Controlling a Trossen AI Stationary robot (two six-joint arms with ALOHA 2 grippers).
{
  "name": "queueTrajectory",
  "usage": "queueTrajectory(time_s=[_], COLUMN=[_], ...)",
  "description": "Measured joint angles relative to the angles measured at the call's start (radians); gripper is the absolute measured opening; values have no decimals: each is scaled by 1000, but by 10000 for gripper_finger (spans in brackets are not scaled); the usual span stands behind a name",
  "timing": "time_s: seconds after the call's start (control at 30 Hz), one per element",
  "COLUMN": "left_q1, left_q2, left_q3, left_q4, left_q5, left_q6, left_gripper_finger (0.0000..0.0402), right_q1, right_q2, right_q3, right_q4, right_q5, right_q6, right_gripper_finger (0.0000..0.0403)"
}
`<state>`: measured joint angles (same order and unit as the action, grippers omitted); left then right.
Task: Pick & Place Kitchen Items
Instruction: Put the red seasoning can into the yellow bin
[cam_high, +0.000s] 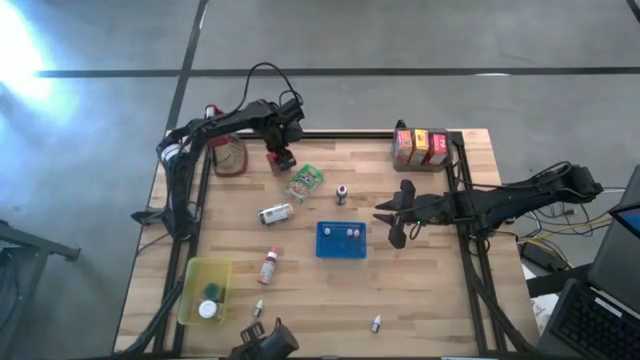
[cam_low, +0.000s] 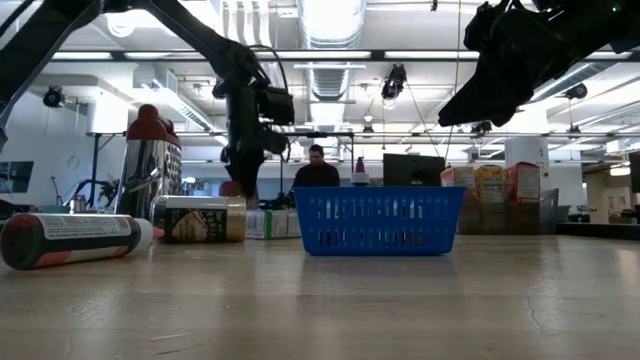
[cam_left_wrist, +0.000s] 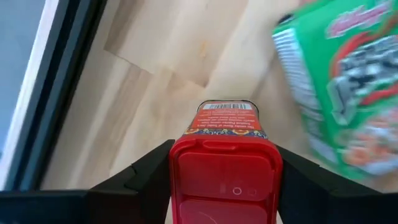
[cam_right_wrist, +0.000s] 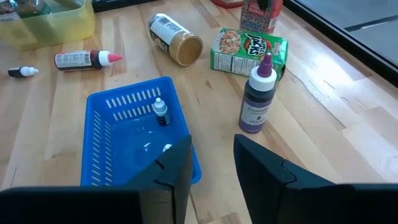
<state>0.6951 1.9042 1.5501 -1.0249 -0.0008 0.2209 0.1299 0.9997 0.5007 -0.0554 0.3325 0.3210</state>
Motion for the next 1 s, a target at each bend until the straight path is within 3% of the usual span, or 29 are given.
queueTrajectory(time_s=[0.47,1.0], left_q1=[-123,-544], left_q2=[-214,-514], left_q3=[46,47], left_q4=[-295,-546], left_q5=[47,45], left_q6=[-357,-989], left_gripper_finger=[226,226], right_q1=[0,0], right_q2=[0,0], right_q3=[0,0], right_q4=[-48,-45], right_q5=[0,0], right_q6=[0,-18], right_gripper_finger=[142,90])
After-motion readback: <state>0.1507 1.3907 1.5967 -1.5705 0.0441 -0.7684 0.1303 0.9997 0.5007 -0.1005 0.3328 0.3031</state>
